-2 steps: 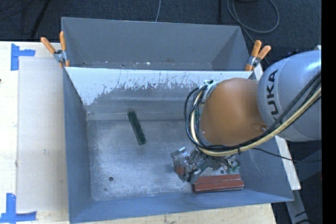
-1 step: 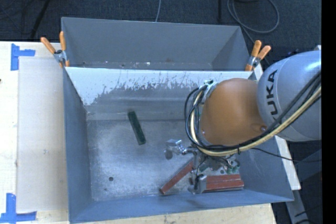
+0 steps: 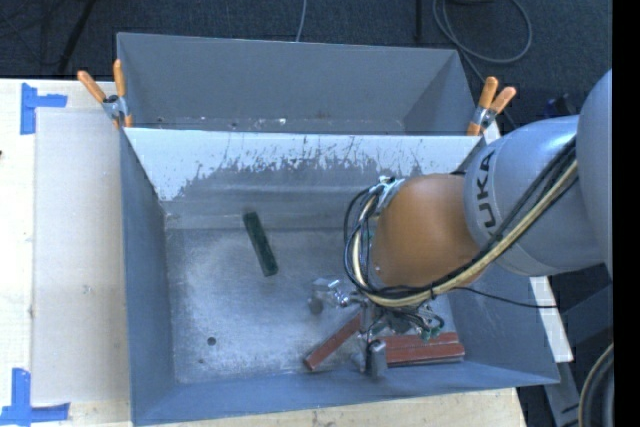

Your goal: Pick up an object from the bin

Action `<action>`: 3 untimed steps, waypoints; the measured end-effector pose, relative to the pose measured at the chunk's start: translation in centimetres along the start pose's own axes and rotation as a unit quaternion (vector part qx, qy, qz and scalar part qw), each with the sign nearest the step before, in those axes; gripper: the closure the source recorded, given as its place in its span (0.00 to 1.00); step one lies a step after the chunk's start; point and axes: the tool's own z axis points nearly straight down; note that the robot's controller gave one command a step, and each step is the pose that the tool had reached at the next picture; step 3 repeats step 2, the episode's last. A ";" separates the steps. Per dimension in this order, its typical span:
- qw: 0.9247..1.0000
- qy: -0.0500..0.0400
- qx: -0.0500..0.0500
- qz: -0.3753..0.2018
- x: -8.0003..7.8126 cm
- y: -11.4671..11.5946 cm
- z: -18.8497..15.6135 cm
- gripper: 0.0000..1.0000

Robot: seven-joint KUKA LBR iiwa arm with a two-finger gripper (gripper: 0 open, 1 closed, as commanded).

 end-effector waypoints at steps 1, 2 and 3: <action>1.000 0.000 0.000 0.001 0.0 0.0 -0.3 1.00; 1.000 -0.004 0.002 0.007 -2.6 1.3 -14.2 1.00; 1.000 -0.004 0.002 0.007 -2.6 1.3 -14.2 1.00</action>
Offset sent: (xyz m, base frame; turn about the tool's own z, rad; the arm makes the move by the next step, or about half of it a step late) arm 0.0000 0.0000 0.0000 0.0000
